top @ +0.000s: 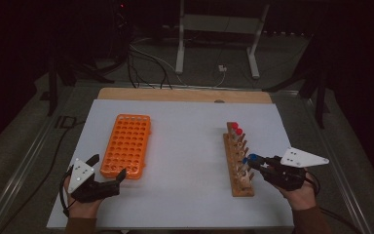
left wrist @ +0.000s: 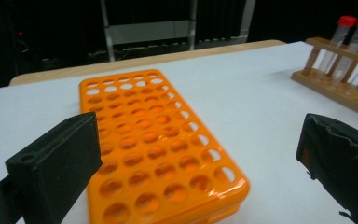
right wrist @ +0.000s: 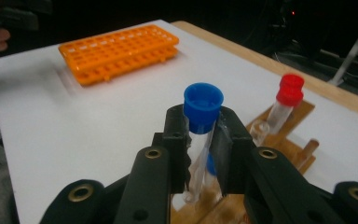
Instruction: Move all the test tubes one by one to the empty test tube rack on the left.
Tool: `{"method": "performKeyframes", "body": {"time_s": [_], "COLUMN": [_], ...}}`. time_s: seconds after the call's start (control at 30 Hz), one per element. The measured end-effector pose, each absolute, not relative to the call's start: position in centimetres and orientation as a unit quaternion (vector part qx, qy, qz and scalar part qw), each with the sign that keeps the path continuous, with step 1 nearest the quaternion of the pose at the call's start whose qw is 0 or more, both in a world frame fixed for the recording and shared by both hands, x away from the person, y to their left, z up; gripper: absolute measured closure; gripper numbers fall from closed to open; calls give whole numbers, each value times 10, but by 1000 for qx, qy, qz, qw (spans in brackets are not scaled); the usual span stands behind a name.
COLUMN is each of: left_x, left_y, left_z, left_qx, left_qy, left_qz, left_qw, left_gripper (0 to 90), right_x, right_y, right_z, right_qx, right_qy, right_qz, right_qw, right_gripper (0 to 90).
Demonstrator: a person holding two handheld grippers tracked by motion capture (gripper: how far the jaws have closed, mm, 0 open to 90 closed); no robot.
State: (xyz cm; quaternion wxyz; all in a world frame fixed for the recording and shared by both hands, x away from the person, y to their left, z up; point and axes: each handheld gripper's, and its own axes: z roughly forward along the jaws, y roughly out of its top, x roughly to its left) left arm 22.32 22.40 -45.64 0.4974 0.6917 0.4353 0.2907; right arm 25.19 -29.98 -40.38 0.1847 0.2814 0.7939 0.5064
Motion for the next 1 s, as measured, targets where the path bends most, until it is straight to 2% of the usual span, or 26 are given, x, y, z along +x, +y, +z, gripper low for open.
{"method": "performKeyframes", "body": {"time_s": [0.23,0.57,1.0], "left_x": [231,248,260], "left_y": [205,160,117], "left_z": [-447,-437,-434], "left_qx": [704,731,743], "left_qy": [413,367,342], "left_qz": [274,249,241], "left_qw": [509,519,522], "left_gripper": [2,2,2], "right_x": [256,273,282], "right_y": [-290,-258,-226], "right_z": [-393,-403,-407], "right_qx": [270,272,276], "right_qy": [792,792,796], "right_qz": [520,529,525], "right_qw": [172,141,125], "right_gripper": [772,772,771]}}
